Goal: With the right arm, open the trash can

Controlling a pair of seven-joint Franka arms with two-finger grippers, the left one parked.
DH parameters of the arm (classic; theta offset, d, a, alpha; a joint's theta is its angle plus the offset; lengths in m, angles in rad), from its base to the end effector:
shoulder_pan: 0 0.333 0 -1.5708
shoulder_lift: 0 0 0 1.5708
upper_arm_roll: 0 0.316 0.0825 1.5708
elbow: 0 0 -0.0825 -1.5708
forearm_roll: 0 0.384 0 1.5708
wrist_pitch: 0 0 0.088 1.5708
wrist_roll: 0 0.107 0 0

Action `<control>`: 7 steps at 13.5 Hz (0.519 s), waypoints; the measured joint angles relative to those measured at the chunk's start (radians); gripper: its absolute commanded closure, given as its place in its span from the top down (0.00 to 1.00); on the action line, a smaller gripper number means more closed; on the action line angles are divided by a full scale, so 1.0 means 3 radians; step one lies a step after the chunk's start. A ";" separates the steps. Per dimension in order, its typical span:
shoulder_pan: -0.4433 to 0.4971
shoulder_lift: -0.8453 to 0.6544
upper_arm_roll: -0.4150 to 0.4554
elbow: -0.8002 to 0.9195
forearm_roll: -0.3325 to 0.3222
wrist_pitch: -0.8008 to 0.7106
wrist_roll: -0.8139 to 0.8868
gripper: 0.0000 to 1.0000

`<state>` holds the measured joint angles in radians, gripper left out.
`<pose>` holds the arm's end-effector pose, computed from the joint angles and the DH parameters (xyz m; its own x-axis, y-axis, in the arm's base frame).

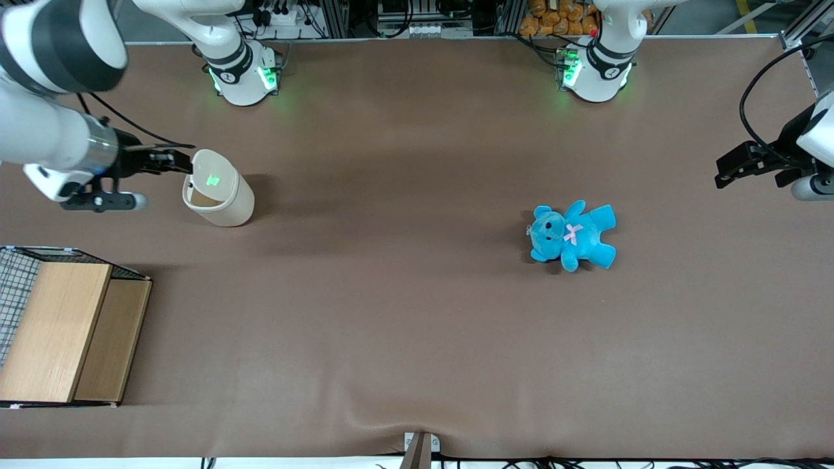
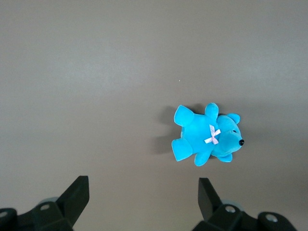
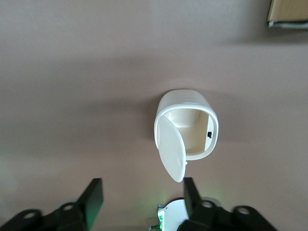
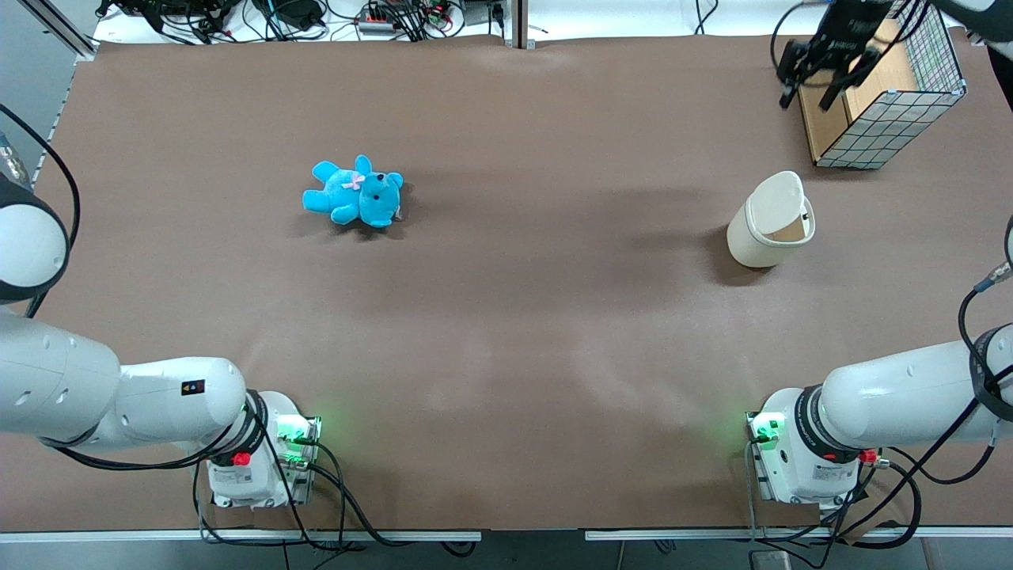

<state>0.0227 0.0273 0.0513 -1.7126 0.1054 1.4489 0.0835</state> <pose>0.5348 0.0517 0.5363 0.9558 0.0009 -0.2940 -0.0240 -0.9964 -0.0809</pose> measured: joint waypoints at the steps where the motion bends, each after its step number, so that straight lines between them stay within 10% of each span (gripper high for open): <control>1: -0.0006 0.0073 -0.0006 0.0258 -0.0003 -0.0158 -0.0001 1.00; 7: -0.0026 0.0245 -0.0045 0.1015 -0.0248 -0.0440 -0.0084 1.00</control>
<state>0.0149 0.1009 0.0378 -1.4080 0.0310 1.3171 0.0582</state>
